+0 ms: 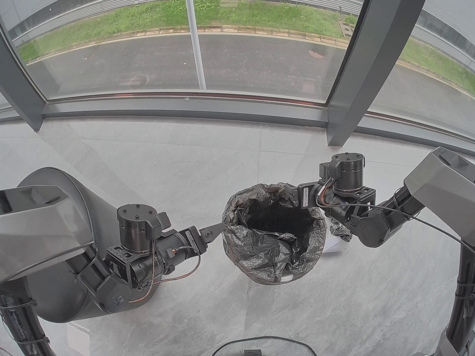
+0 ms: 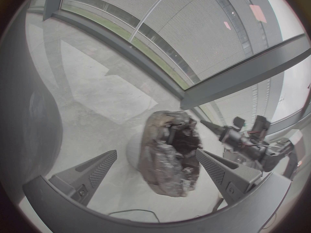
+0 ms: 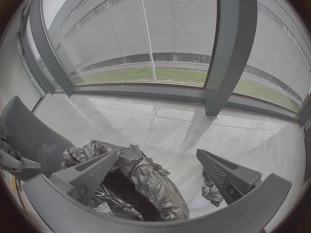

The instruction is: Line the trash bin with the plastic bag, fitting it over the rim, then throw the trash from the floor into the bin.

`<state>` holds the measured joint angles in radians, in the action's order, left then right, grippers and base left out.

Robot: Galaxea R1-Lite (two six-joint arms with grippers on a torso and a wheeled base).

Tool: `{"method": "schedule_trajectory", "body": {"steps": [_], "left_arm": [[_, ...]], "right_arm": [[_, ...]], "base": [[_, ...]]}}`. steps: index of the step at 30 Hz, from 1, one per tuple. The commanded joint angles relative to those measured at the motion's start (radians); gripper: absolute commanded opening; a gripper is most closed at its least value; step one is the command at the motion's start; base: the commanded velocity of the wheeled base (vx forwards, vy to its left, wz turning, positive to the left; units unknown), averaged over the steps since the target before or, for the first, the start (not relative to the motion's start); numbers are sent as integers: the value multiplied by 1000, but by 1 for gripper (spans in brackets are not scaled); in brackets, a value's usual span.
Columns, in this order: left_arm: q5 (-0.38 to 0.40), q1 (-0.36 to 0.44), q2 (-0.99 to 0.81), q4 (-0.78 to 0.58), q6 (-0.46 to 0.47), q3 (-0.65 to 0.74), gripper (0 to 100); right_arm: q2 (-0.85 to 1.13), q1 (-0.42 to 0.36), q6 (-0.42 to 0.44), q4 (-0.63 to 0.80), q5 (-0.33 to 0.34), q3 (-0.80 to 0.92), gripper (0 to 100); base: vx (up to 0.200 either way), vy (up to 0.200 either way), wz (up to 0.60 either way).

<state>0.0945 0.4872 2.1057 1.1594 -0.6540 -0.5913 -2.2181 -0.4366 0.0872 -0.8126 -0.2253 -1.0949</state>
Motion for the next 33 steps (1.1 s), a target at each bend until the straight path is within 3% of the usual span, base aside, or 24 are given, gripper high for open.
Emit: {"method": "schedule_trajectory", "body": {"steps": [1, 7, 15, 20, 23, 24, 25, 27, 29, 30, 31, 33], "left_arm": [[16, 111, -118, -9, -36, 30, 100], [18, 246, -13, 2, -36, -2, 100], [31, 329, 145, -9, -27, -154, 100], [24, 335, 212, -13, 28, -226, 100], [4, 323, 231, -9, 102, -228, 100], [-29, 312, 234, -3, 169, -222, 100], [-29, 312, 234, -3, 169, -222, 100], [-73, 303, 224, 14, 312, -203, 100], [-73, 298, 206, 48, 430, -185, 100], [-73, 298, 206, 48, 430, -185, 100], [-71, 297, 204, 66, 537, -180, 100], [-68, 297, 204, 68, 614, -182, 100]], "right_arm": [[-2, -1, 0, 0, 0, -2, 100], [-5, -1, 2, -2, 0, 0, 100], [-25, -1, -1, -76, -2, 7, 100], [-23, -1, -1, -77, -2, 12, 100], [-22, -1, -1, -77, -2, 13, 100], [-22, -1, 0, -77, 0, 15, 100], [-22, -1, 0, -77, 0, 15, 100], [-25, -1, 0, -77, 0, 15, 100], [-25, -1, 0, -77, 0, 15, 100], [-25, -1, 0, -77, 0, 15, 100], [-25, -1, 0, -77, 0, 15, 100], [-25, 1, 0, -77, 0, 15, 100]], "base": [[0, 0, 0], [0, 0, 0], [0, 0, 0], [0, 0, 0], [0, 0, 0], [0, 0, 0], [0, 0, 0], [0, 0, 0], [0, 0, 0], [0, 0, 0], [0, 0, 0], [0, 0, 0]]}}
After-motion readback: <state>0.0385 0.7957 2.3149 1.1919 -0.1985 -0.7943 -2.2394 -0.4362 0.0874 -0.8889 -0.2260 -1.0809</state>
